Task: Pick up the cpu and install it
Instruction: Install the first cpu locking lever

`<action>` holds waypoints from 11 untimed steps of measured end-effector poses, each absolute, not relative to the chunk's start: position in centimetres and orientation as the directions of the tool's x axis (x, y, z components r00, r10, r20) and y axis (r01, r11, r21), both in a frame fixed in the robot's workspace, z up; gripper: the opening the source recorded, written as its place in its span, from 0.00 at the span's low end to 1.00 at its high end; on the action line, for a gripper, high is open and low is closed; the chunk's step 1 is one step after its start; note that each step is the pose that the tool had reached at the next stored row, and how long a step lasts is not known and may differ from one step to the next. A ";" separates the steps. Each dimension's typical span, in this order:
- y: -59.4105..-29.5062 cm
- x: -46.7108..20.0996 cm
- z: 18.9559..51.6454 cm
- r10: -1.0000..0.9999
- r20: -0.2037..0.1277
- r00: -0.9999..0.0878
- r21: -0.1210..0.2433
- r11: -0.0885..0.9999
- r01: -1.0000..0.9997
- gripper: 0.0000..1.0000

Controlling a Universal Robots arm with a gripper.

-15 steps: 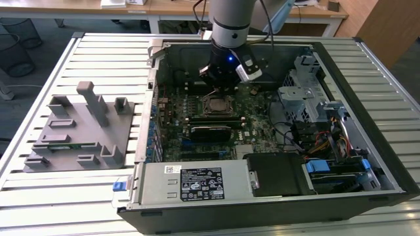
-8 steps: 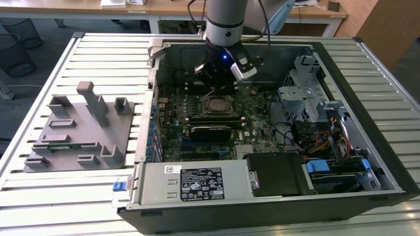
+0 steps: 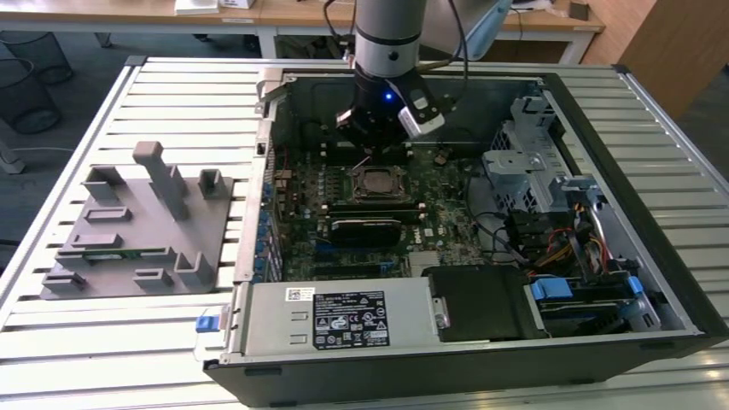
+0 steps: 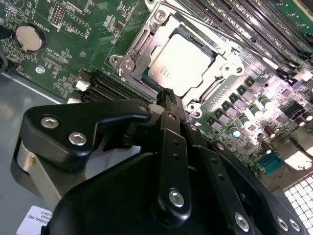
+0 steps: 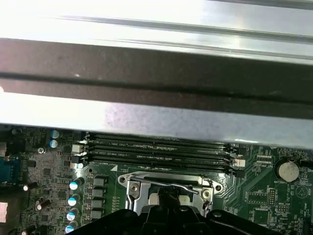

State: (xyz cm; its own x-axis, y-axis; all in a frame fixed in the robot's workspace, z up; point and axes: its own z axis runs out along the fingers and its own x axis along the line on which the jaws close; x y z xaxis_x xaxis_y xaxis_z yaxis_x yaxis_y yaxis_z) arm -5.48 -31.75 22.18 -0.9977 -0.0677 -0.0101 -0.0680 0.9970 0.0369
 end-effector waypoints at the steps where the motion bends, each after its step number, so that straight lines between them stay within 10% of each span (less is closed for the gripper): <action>1: -31.8 -5.5 22.1 -0.068 -0.010 -0.998 0.035 0.997 -0.068 0.11; 11: -32.2 -5.5 22.0 -0.068 -0.010 -0.998 0.032 0.997 -0.068 0.11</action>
